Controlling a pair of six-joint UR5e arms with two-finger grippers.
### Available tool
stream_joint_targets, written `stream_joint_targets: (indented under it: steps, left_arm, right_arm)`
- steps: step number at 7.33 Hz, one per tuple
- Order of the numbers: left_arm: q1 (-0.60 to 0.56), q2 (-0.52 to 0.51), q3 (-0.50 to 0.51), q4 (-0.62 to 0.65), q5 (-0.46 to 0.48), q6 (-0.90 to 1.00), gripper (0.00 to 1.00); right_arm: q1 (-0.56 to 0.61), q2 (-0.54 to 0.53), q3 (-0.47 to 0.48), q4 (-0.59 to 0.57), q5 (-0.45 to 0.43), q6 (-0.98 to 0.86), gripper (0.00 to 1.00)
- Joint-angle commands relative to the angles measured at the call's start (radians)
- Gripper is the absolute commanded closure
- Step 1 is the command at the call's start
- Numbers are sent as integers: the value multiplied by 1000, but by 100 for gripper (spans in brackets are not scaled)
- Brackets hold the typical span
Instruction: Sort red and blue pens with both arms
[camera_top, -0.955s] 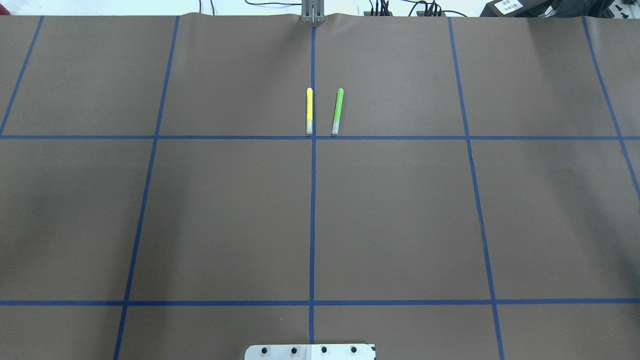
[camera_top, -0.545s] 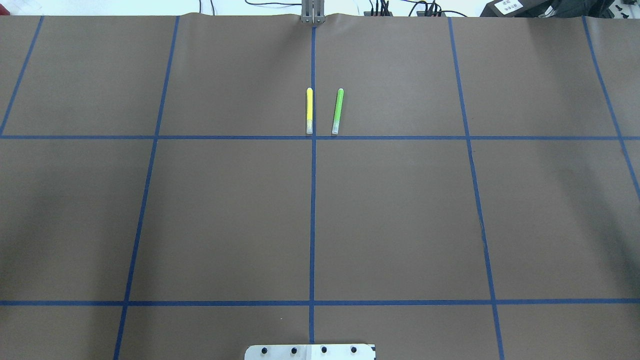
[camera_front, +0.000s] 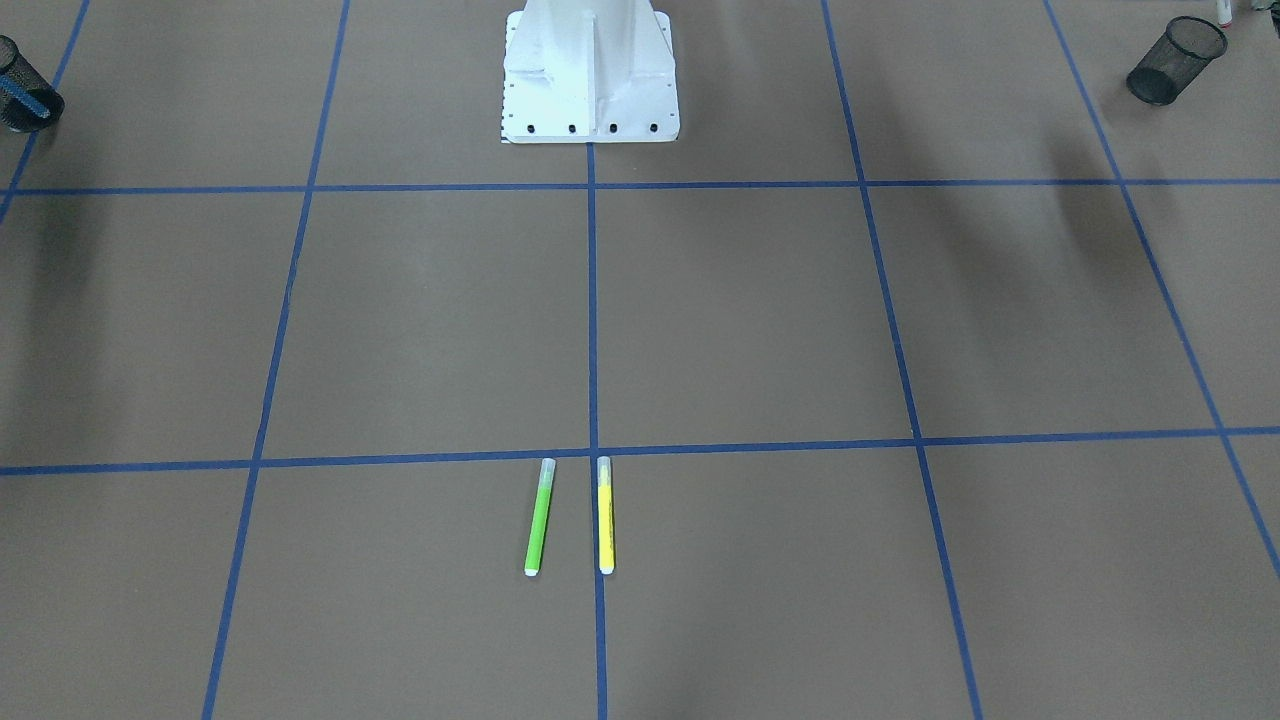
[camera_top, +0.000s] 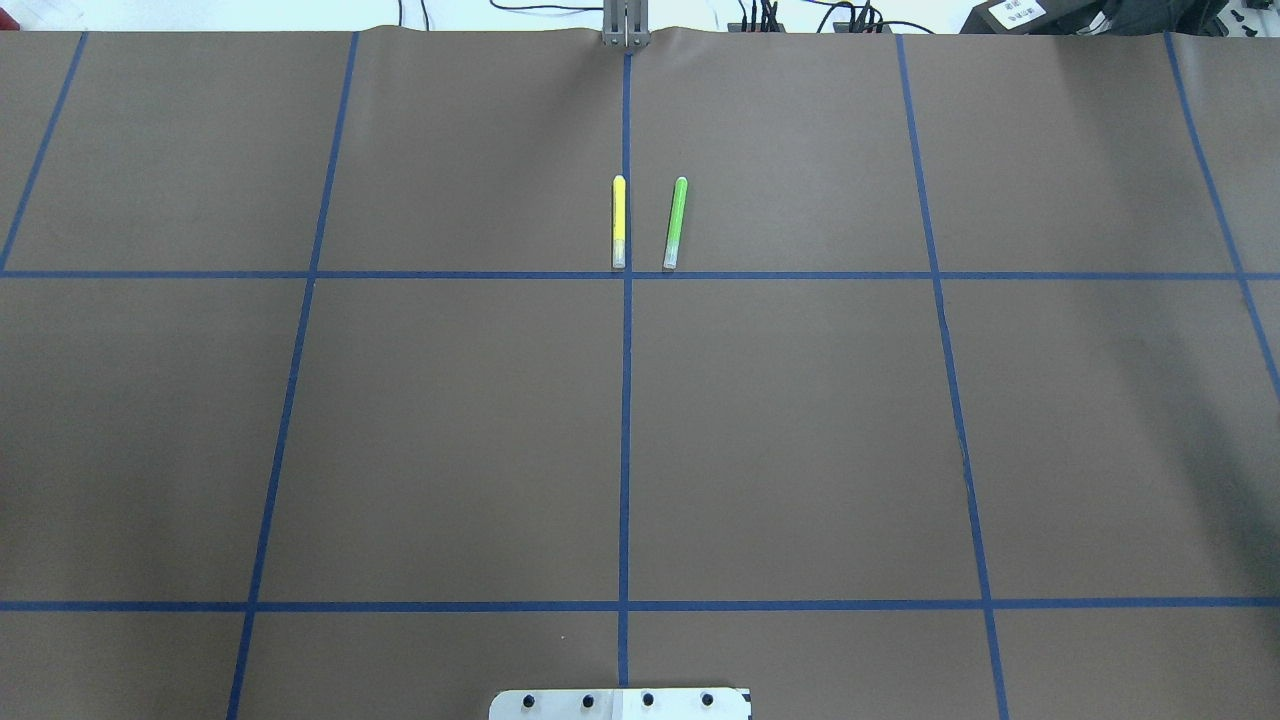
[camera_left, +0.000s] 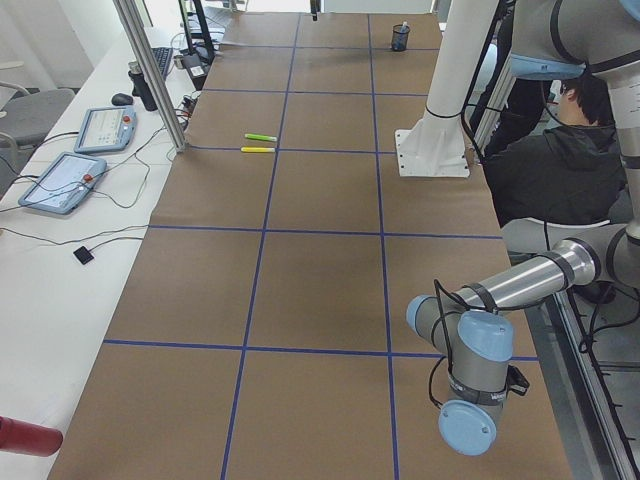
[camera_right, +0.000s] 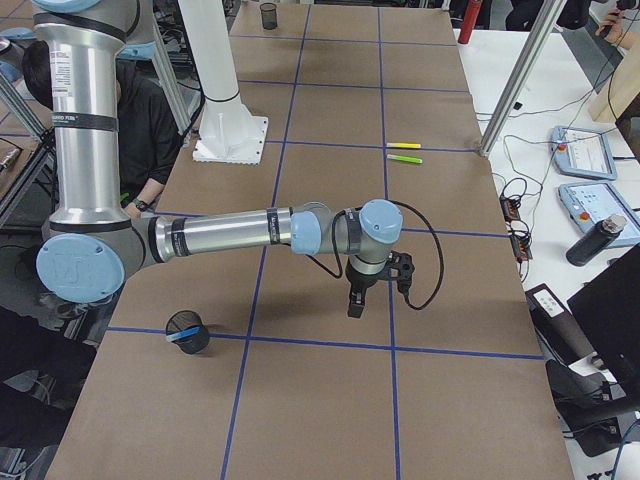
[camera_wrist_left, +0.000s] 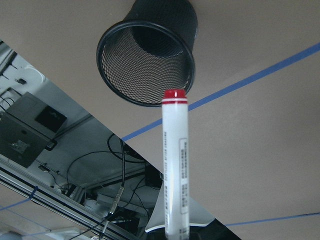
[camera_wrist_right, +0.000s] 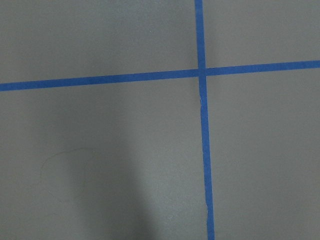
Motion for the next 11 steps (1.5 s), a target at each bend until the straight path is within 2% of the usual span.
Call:
stream_joint_targets:
  steps: [1, 4, 6, 7, 8, 11]
  left_arm:
    - [-1, -3, 58, 24, -21, 12, 100]
    - [-1, -17, 80, 10, -37, 14, 100]
    - [-1, -60, 131, -11, -47, 14, 100]
    - [-1, -60, 143, -20, -49, 15, 76]
    - [-1, -60, 146, -19, -54, 14, 1]
    - [-1, -60, 151, -23, -69, 15, 0]
  right_arm:
    - [-1, 1, 1, 15, 1, 13, 0]
    - [-1, 1, 1, 15, 1, 13, 0]
    - [-3, 1, 2, 17, 1, 13, 0]
    - [-3, 1, 8, 17, 1, 12, 0]
    - [-3, 1, 8, 17, 1, 12, 0]
    - [-1, 8, 18, 15, 1, 12, 0]
